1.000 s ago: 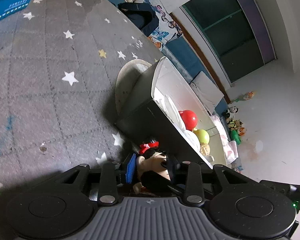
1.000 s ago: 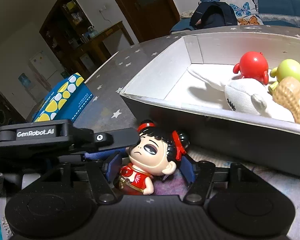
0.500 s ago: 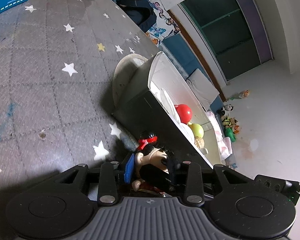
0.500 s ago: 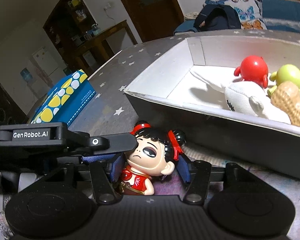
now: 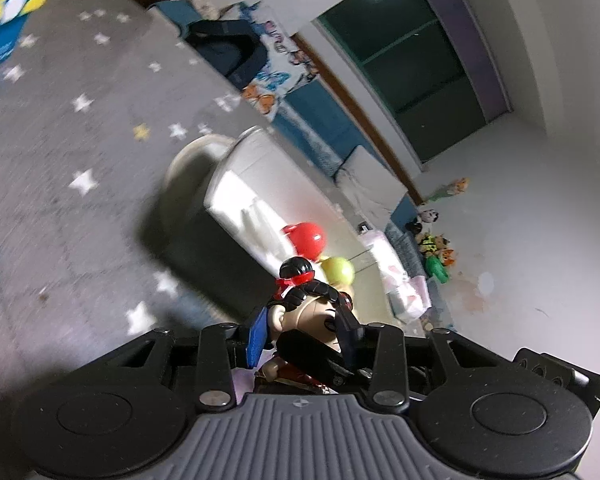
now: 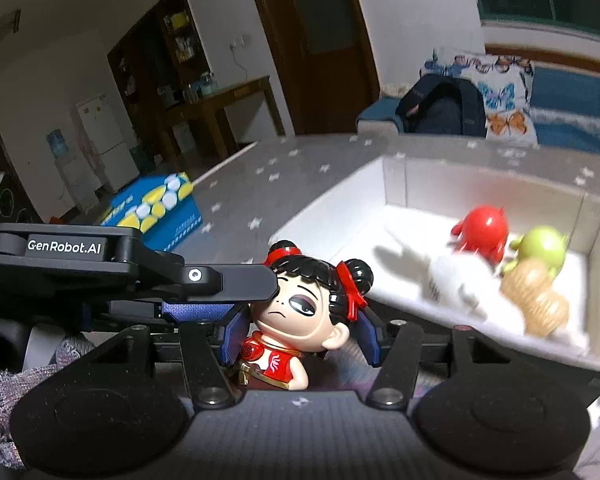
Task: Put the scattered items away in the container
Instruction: 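Lift the doll with both grippers and carry it over the box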
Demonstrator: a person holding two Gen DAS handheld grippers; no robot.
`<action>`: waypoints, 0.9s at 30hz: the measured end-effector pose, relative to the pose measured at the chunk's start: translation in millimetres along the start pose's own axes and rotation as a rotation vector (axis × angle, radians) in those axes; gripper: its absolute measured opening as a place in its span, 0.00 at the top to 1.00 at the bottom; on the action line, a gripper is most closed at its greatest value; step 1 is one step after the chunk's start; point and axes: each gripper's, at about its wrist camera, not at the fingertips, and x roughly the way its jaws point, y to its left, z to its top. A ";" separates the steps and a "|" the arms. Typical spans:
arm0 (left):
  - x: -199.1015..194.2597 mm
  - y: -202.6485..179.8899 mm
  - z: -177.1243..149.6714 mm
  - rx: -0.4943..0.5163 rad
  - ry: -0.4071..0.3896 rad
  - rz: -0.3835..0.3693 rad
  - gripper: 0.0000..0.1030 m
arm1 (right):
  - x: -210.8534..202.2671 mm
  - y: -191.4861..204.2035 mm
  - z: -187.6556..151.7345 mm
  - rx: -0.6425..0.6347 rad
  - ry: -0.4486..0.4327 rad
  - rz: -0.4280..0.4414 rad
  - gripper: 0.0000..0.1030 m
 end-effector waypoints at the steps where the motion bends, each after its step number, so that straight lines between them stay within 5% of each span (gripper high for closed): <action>1: 2.7 -4.3 3.3 0.008 -0.003 -0.004 0.61 | -1.9 -2.3 4.7 0.000 -0.008 -0.003 0.45; 14: 47.3 -34.2 47.8 0.073 -0.024 0.012 0.61 | 7.8 -40.8 57.5 0.048 -0.052 -0.025 0.45; 27: 80.5 -19.9 63.8 0.053 -0.006 0.058 0.61 | 43.6 -67.2 70.0 0.069 0.004 -0.031 0.45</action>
